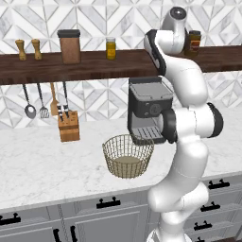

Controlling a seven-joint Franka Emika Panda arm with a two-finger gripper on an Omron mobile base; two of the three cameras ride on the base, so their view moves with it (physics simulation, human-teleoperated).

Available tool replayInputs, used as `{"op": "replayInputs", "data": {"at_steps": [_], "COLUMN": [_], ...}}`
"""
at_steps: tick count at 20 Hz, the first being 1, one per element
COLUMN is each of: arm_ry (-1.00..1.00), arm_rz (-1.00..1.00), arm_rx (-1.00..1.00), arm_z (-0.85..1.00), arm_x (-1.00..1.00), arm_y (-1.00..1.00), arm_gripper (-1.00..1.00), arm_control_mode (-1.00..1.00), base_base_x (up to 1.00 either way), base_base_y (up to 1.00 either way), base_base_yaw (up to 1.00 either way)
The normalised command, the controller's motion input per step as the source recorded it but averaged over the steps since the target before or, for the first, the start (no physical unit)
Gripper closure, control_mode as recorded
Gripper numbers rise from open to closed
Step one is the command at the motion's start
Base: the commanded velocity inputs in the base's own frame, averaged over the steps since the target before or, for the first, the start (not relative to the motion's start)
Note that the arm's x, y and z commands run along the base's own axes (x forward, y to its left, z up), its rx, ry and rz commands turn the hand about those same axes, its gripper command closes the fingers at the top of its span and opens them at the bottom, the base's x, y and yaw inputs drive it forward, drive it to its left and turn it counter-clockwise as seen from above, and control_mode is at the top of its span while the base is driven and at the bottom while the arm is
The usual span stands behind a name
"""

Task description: Open the cabinet, pick up the bread from the cabinet and place it in the basket. Then move the basket to the dining counter.

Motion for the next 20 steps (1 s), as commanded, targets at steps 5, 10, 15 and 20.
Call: {"op": "replayInputs", "data": {"at_steps": [5, 10, 15, 20], "arm_ry": [0.00, 0.00, 0.00, 0.00], "arm_rz": [0.00, 0.00, 0.00, 0.00], "arm_rx": [0.00, 0.00, 0.00, 0.00], "arm_z": [0.00, -0.01, -0.15, -0.16], "arm_x": [0.48, 0.44, 0.25, 0.23], "arm_y": [-0.19, -0.08, -0.01, -0.01], "arm_gripper": [-1.00, -1.00, -1.00, -1.00], "arm_control_mode": [-1.00, -1.00, -1.00, -1.00], "base_base_x": [0.00, 0.00, 0.00, 0.00], "base_base_y": [0.00, 0.00, 0.00, 0.00], "base_base_yaw": [0.00, 0.00, 0.00, 0.00]}}
